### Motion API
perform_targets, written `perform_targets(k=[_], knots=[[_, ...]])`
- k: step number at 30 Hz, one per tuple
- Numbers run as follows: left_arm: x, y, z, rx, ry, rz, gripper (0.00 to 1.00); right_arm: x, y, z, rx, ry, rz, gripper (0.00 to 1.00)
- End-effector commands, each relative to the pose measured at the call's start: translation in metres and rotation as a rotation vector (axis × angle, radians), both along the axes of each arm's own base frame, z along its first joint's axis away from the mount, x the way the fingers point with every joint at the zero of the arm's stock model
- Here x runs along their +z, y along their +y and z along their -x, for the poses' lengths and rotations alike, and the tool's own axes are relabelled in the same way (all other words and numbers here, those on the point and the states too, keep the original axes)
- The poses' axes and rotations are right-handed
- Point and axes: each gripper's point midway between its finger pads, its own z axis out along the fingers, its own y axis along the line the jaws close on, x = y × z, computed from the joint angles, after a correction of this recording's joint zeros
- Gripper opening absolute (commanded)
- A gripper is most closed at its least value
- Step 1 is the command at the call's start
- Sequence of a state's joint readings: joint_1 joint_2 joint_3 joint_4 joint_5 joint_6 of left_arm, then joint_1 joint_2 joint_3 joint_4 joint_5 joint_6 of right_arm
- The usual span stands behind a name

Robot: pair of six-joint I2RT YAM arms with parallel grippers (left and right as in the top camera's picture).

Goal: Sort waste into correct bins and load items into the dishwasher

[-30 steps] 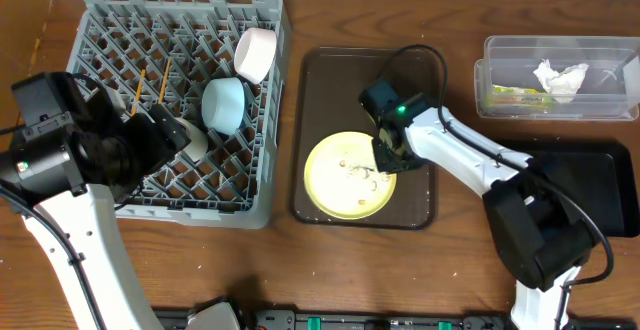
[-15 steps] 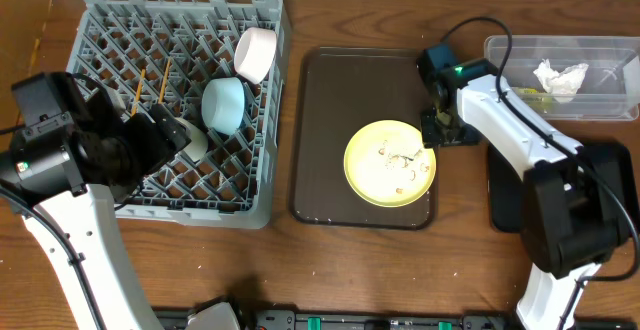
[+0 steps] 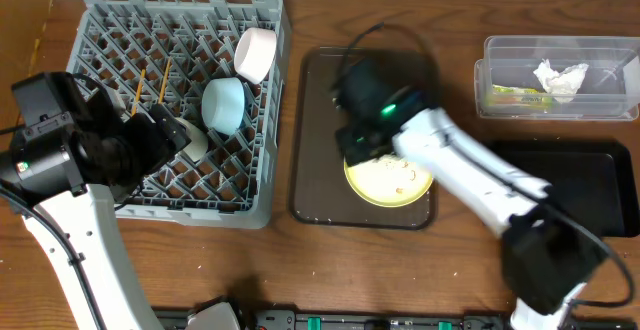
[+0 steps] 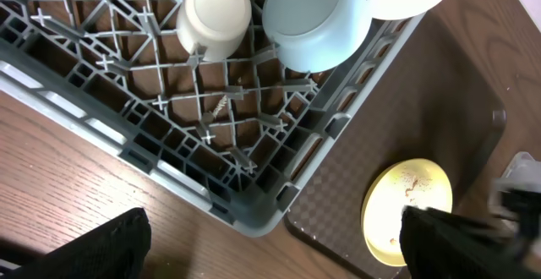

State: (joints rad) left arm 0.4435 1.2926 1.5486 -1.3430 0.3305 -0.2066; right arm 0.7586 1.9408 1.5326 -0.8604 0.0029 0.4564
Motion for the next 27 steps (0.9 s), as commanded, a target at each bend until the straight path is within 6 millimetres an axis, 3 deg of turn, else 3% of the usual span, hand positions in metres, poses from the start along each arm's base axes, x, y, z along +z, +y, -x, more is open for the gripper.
perform_targets(k=[1,4,10,17,27], knots=[[0.000,0.003,0.001,0.010,0.005,-0.007,0.94,-0.023,-0.004,-0.011,-0.316,-0.111,0.105,0.40],[0.000,0.003,0.001,0.010,0.005,-0.007,0.94,-0.036,0.007,-0.007,-0.348,-0.158,0.127,0.43],[0.000,0.003,0.001,0.010,0.005,-0.007,0.94,-0.045,0.005,-0.006,-0.391,-0.236,0.193,0.44],[0.000,0.003,0.001,0.010,0.005,-0.007,0.94,-0.042,0.011,-0.006,-0.434,-0.280,0.176,0.38],[0.000,0.003,0.001,0.010,0.005,-0.007,0.95,-0.058,0.024,-0.006,-0.428,-0.289,0.156,0.31]])
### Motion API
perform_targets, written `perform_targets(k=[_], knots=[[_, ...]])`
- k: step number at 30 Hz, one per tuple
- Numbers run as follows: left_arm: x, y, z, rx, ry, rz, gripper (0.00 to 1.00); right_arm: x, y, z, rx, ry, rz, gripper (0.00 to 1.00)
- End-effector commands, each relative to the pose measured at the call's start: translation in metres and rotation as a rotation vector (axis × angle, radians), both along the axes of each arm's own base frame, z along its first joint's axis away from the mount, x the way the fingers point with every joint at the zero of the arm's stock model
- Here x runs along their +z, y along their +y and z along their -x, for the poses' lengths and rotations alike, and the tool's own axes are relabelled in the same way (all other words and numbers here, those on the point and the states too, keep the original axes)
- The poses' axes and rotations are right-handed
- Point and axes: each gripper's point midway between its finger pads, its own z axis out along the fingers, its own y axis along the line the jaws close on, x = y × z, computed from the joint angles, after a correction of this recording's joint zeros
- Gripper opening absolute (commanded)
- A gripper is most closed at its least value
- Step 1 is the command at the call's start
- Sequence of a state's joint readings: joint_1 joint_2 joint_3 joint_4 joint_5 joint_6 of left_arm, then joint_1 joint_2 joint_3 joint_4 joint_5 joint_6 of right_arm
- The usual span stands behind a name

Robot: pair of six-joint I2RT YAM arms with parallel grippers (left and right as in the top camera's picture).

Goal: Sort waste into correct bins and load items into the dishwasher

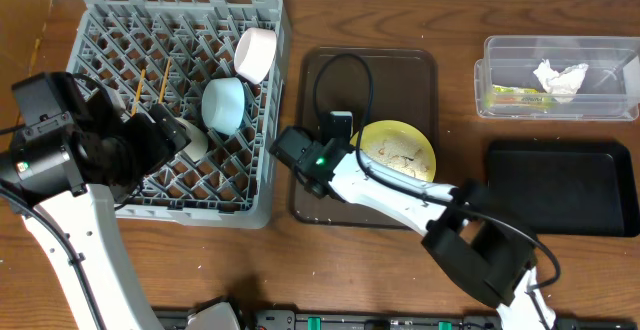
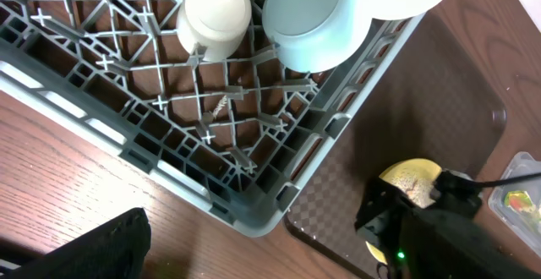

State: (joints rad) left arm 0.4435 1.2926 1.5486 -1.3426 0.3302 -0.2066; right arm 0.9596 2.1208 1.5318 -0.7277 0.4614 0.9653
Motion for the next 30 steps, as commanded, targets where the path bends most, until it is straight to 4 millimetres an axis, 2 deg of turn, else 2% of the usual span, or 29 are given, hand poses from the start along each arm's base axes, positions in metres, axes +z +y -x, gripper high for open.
perform_targets(k=[1,5,13,17,18,22,30], knots=[[0.000,0.003,0.001,0.010,0.005,-0.007,0.95,-0.007,-0.002,-0.002,-0.029,-0.024,0.023,0.31],[0.000,0.003,0.001,0.010,0.005,-0.006,0.95,-0.007,-0.004,-0.003,-0.031,-0.029,0.035,0.30],[0.000,0.003,0.001,0.010,0.005,-0.006,0.95,-0.024,-0.006,0.001,-0.025,-0.006,0.068,0.29],[0.000,0.003,0.001,0.010,0.005,-0.006,0.95,-0.025,-0.005,0.003,-0.020,-0.005,0.069,0.21],[0.000,0.003,0.001,0.010,0.005,-0.006,0.95,-0.025,-0.004,0.003,-0.019,-0.005,0.069,0.14],[0.000,0.003,0.001,0.010,0.005,-0.006,0.95,-0.025,-0.005,0.003,-0.008,-0.004,0.078,0.01],[0.000,0.003,0.001,0.010,0.005,-0.007,0.95,-0.024,-0.008,0.003,0.028,-0.002,0.114,0.01]])
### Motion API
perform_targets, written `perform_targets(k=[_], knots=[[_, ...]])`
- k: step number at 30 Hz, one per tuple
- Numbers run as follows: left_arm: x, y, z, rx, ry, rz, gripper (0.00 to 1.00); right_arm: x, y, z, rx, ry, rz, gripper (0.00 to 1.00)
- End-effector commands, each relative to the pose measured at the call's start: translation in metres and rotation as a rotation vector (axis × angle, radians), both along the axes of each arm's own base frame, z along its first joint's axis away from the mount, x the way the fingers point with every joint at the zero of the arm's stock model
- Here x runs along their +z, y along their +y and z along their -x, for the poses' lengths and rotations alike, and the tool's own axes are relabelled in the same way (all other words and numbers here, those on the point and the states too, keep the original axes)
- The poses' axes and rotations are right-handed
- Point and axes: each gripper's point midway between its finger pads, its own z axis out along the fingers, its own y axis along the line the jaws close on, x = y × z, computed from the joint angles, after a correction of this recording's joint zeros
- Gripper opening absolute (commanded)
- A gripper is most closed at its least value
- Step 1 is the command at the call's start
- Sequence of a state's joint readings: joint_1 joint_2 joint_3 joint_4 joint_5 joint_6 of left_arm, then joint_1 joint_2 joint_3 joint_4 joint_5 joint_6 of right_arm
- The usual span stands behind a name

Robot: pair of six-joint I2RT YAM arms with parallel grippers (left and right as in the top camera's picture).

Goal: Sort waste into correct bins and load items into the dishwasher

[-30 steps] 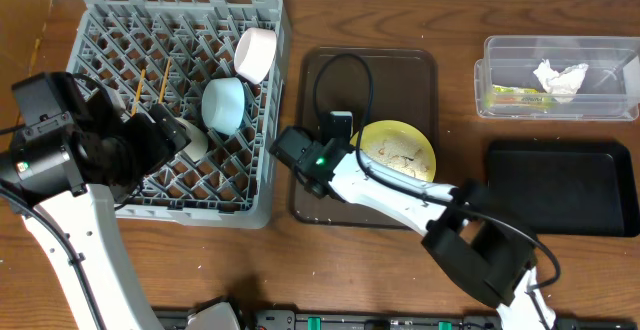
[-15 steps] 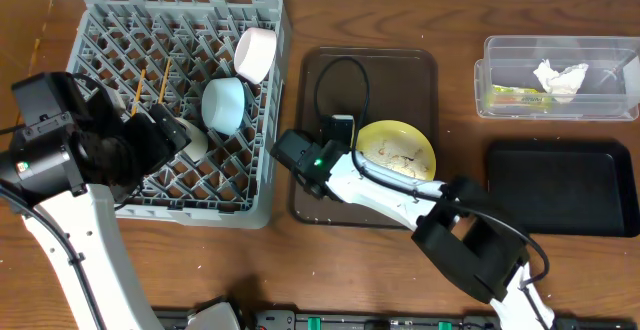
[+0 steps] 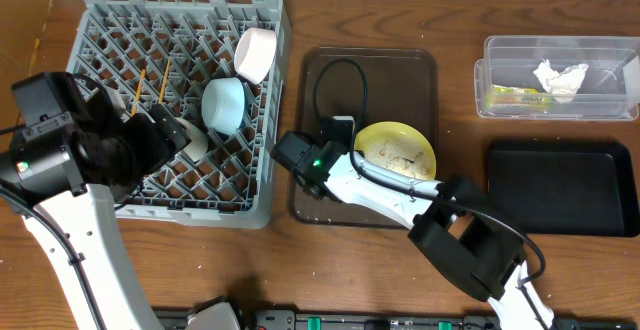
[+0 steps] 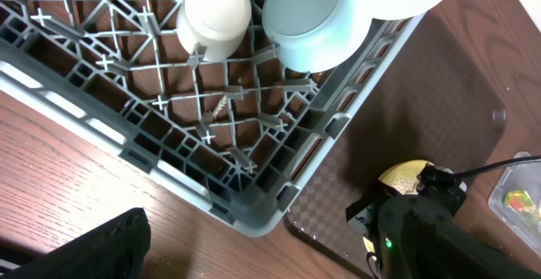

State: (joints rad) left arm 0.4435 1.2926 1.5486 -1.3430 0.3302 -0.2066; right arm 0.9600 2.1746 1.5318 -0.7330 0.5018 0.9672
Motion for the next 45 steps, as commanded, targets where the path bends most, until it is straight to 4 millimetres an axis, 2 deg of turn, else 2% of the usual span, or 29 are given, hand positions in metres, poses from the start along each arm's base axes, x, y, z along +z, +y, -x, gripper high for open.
perform_targets(k=[1,6,14,18,22,38,45], knots=[[0.000,0.003,0.001,0.010,0.005,-0.007,0.95,-0.004,0.001,0.004,0.039,-0.001,0.048,0.01],[0.000,0.003,0.001,0.010,0.005,-0.007,0.95,0.000,-0.009,0.007,0.038,-0.012,0.110,0.01],[0.000,0.003,0.001,0.010,0.005,-0.007,0.95,0.002,-0.007,0.012,0.054,-0.013,0.129,0.01],[0.000,0.003,0.001,0.010,0.005,-0.007,0.95,0.014,-0.010,0.008,0.058,-0.053,0.177,0.01],[0.000,0.003,0.001,0.010,0.005,-0.007,0.95,0.025,-0.004,0.006,0.122,-0.081,0.226,0.01],[0.000,0.003,0.001,0.010,0.004,-0.007,0.95,0.032,-0.011,0.003,0.231,-0.085,0.353,0.01],[0.000,0.003,0.001,0.010,0.004,-0.007,0.95,0.038,-0.021,0.002,0.226,-0.100,0.414,0.01]])
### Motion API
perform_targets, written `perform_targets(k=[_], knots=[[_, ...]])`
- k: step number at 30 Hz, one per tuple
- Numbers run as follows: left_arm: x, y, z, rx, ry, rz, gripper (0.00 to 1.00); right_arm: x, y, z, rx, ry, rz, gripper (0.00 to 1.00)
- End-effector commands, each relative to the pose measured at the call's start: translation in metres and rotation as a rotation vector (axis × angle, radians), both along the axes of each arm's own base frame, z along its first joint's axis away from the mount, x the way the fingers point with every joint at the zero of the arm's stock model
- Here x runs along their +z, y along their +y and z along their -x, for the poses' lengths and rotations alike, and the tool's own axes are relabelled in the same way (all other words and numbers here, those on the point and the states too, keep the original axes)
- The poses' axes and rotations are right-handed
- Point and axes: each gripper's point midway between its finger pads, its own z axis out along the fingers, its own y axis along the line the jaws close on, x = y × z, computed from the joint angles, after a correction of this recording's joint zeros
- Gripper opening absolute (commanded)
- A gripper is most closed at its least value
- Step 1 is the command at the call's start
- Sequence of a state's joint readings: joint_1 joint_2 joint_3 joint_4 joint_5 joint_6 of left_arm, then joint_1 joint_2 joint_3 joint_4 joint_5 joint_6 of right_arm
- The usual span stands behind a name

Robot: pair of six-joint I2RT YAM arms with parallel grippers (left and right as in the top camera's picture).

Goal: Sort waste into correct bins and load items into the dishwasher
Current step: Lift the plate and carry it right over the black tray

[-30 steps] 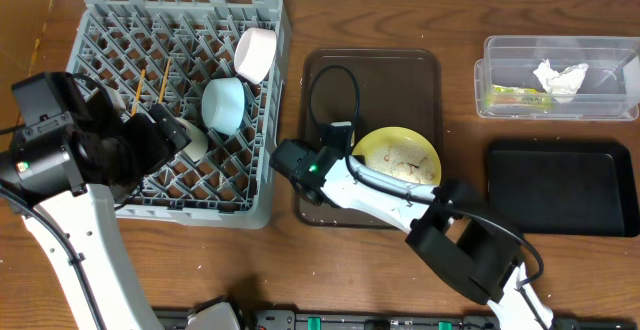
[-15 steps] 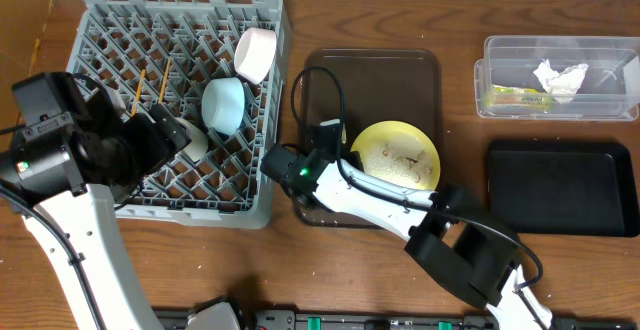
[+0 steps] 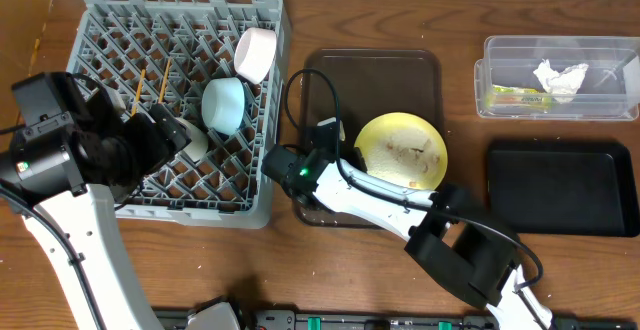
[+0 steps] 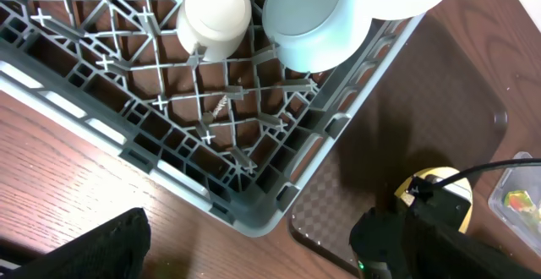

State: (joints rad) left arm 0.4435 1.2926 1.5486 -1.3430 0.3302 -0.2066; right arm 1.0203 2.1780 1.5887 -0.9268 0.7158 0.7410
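A yellow plate (image 3: 405, 150) with crumbs hangs over the brown tray (image 3: 370, 70), its right rim past the tray's edge. My right gripper (image 3: 345, 147) appears shut on the plate's left rim, with its wrist at the tray's left side. In the left wrist view the plate (image 4: 439, 180) peeks out behind the right arm. The grey dish rack (image 3: 100, 205) holds a white cup (image 3: 257, 54), a light blue cup (image 3: 223, 105) and a cream cup (image 3: 192, 138). My left gripper (image 3: 168, 135) hovers open over the rack's near part, one of its fingers (image 4: 97, 245) showing.
A clear bin (image 3: 560, 105) at the back right holds crumpled paper and a green wrapper. A black bin (image 3: 560, 185) lies in front of it. Chopsticks (image 3: 150, 82) stand in the rack. The right arm's cable loops over the tray.
The right wrist has shifted a little left and nearer, off the tray's left edge. The plate has shifted slightly right and shows more of its face. The left arm is unchanged.
First the plate lay on the tray's near half with my right gripper over it. Then the plate was farther back and right, held at its left rim, with the wrist at the tray's left side. It has stayed there with small shifts. The left arm never moved.
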Motion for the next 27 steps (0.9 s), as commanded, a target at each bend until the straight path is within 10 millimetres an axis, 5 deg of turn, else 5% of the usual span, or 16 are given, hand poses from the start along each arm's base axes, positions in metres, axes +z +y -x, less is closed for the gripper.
perform_targets(k=[1,20,27], knots=[[0.000,0.003,0.001,0.010,0.004,-0.007,0.95,0.009,-0.003,-0.005,0.016,-0.050,0.063,0.01],[0.000,0.003,0.001,0.010,0.005,-0.007,0.95,0.050,-0.059,0.002,-0.255,-0.056,0.138,0.01],[0.000,0.003,0.001,0.010,0.005,-0.007,0.95,0.073,-0.113,-0.018,-0.479,-0.088,0.094,0.01]])
